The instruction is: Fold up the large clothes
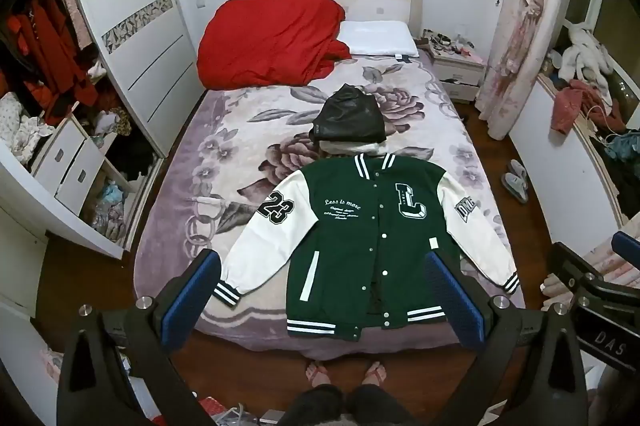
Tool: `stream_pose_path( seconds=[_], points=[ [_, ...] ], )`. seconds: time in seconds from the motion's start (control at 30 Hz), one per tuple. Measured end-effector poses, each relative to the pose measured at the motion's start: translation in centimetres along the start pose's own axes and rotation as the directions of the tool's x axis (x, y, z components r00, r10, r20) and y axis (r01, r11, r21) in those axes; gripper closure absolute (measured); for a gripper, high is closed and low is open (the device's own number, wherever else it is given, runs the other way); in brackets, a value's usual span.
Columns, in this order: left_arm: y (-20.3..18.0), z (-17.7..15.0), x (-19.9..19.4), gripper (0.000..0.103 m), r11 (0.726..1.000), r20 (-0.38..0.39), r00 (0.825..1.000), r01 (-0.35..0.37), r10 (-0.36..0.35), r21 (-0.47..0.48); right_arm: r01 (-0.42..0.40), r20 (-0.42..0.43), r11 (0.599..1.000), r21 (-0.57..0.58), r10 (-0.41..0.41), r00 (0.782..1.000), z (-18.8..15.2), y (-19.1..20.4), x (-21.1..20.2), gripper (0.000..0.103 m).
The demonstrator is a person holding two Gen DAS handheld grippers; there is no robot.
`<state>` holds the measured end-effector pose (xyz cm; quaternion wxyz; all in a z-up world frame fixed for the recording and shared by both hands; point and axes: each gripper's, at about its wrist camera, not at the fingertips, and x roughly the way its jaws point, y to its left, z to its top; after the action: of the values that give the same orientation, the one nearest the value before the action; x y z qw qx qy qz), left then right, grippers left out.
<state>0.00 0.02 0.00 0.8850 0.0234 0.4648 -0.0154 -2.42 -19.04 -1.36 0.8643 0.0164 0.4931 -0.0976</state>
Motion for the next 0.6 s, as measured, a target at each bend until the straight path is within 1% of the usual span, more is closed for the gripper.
stream_pose_path(
  seconds=[0.6],
  points=[
    [-0.06, 0.07, 0.02, 0.000, 1.000, 0.016, 1.000, 0.000, 0.000, -0.004, -0.004, 0.010, 1.000, 0.003, 0.004, 1.000, 0.02, -0.06, -0.37, 0.000]
  ],
)
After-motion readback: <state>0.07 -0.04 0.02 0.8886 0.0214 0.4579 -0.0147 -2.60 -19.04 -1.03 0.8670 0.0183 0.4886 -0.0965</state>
